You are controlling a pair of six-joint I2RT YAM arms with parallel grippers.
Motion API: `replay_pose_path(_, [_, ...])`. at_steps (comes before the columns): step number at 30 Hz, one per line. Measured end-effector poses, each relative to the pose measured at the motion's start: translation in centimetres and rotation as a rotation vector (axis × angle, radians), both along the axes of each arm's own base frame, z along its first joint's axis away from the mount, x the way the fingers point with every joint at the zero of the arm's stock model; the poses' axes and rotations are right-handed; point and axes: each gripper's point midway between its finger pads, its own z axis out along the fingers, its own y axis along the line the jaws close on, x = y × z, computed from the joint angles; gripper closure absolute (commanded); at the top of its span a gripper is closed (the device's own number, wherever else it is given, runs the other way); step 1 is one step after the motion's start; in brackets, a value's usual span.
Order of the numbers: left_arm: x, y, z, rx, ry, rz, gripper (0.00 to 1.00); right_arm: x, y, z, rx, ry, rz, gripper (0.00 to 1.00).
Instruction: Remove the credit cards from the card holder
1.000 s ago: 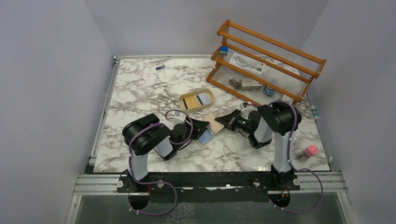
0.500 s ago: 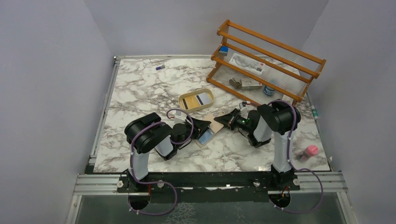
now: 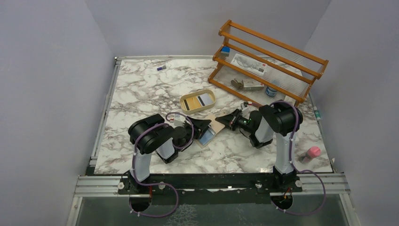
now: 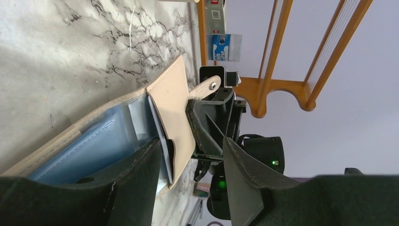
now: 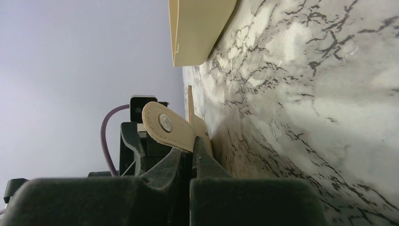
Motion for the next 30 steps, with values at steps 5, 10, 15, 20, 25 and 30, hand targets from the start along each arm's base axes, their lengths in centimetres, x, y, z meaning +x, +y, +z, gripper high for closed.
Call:
replay_pose_path(5, [0.6,-0.2,0.0,-0.015,0.002,0.018,0.48,0.1,0.3,0.2,0.003,-0.010,0.005,1.00])
replay_pose_path(10, [0.9,-0.2,0.2,-0.024,-0.001,0.042,0.46,0.2,0.3,0.2,0.001,-0.014,0.001,0.99])
replay_pose_path(15, [1.5,-0.2,0.7,-0.025,-0.014,0.066,0.45,0.3,0.3,0.4,-0.006,-0.032,-0.004,0.99])
replay_pose_path(20, [2.1,-0.2,1.3,-0.035,-0.026,0.092,0.45,0.4,0.5,0.8,-0.011,-0.059,-0.005,0.99])
replay_pose_path(25, [2.5,-0.2,1.2,-0.043,-0.028,0.108,0.45,0.5,0.5,0.8,-0.014,-0.066,-0.010,1.00])
replay_pose_path(30, [2.8,-0.5,1.2,-0.045,-0.028,0.110,0.43,0.7,0.5,0.8,-0.022,-0.082,-0.010,0.99])
